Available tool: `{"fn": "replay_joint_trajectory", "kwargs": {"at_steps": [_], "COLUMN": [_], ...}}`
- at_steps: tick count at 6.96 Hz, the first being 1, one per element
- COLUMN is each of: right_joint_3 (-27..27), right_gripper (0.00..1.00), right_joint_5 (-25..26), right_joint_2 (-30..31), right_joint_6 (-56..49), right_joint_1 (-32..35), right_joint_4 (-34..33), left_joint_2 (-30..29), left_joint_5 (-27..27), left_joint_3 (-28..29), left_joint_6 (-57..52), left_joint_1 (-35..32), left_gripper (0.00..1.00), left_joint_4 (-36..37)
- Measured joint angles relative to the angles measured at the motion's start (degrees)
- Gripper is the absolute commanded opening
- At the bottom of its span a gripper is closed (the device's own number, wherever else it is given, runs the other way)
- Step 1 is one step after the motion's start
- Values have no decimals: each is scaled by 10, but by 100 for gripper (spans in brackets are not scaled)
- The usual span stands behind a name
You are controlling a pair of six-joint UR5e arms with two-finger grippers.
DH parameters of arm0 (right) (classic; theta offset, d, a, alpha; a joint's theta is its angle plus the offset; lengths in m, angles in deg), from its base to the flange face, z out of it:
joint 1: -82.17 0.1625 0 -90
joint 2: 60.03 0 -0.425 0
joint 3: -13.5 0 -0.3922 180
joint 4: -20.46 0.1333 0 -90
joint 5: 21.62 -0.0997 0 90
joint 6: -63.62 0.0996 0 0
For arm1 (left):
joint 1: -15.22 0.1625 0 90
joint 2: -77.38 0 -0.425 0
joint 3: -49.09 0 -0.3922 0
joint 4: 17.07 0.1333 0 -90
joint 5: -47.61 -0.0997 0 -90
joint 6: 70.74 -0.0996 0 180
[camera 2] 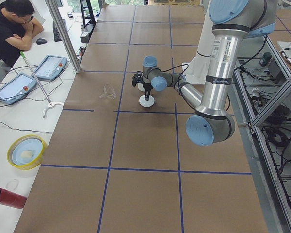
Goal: Place funnel on cup
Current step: 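Lift the lid off the mug and lower it beside the mug, then release the lid and move the left gripper to the glass funnel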
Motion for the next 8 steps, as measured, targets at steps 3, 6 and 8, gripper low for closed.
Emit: {"fn": "replay_joint_trajectory", "kwargs": {"at_steps": [3, 6, 8], "right_joint_3": [1, 0, 0], "right_gripper": [100, 100, 100], "right_joint_5": [0, 0, 0], "right_joint_2": [0, 0, 0], "right_joint_6": [0, 0, 0], "right_joint_1": [0, 0, 0], "right_joint_4": [0, 0, 0], "left_joint_2": [-3, -8, -43], "left_joint_5": [0, 2, 6], "left_joint_3": [11, 0, -9], "left_joint_6": [-19, -32, -32], "left_joint_1": [1, -11, -57], "left_gripper": [100, 100, 100], "left_joint_4": [0, 5, 30]}}
